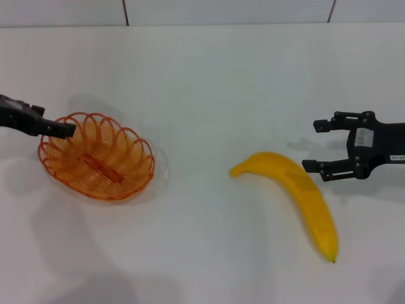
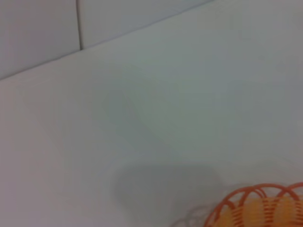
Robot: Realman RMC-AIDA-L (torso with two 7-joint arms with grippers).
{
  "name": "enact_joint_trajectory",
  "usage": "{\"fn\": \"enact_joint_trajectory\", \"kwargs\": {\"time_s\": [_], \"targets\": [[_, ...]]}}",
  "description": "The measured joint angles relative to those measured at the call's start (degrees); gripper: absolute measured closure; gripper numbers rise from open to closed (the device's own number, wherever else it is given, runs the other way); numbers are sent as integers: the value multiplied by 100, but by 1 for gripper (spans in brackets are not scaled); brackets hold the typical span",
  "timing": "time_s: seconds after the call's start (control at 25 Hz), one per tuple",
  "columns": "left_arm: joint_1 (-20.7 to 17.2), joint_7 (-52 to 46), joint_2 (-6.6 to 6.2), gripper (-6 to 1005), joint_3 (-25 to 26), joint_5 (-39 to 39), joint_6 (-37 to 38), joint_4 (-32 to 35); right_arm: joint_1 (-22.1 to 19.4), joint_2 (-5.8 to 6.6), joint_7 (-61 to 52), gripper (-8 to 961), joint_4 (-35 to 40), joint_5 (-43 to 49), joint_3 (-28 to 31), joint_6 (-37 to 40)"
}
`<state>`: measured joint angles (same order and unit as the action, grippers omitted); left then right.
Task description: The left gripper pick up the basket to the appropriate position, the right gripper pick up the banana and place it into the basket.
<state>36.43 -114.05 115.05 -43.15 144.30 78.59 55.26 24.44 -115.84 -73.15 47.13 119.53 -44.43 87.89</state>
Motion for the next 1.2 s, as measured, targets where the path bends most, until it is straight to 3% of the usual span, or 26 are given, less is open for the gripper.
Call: {"fn": "enact_joint_trajectory", "kwargs": {"time_s": [0.56, 1.2], "targets": [[225, 274, 9, 91, -9, 85, -673, -867, 0, 0, -9, 67, -3, 0, 4, 0], [278, 425, 115, 91, -13, 75, -839, -939, -1, 0, -26, 67, -3, 0, 5, 0]]}}
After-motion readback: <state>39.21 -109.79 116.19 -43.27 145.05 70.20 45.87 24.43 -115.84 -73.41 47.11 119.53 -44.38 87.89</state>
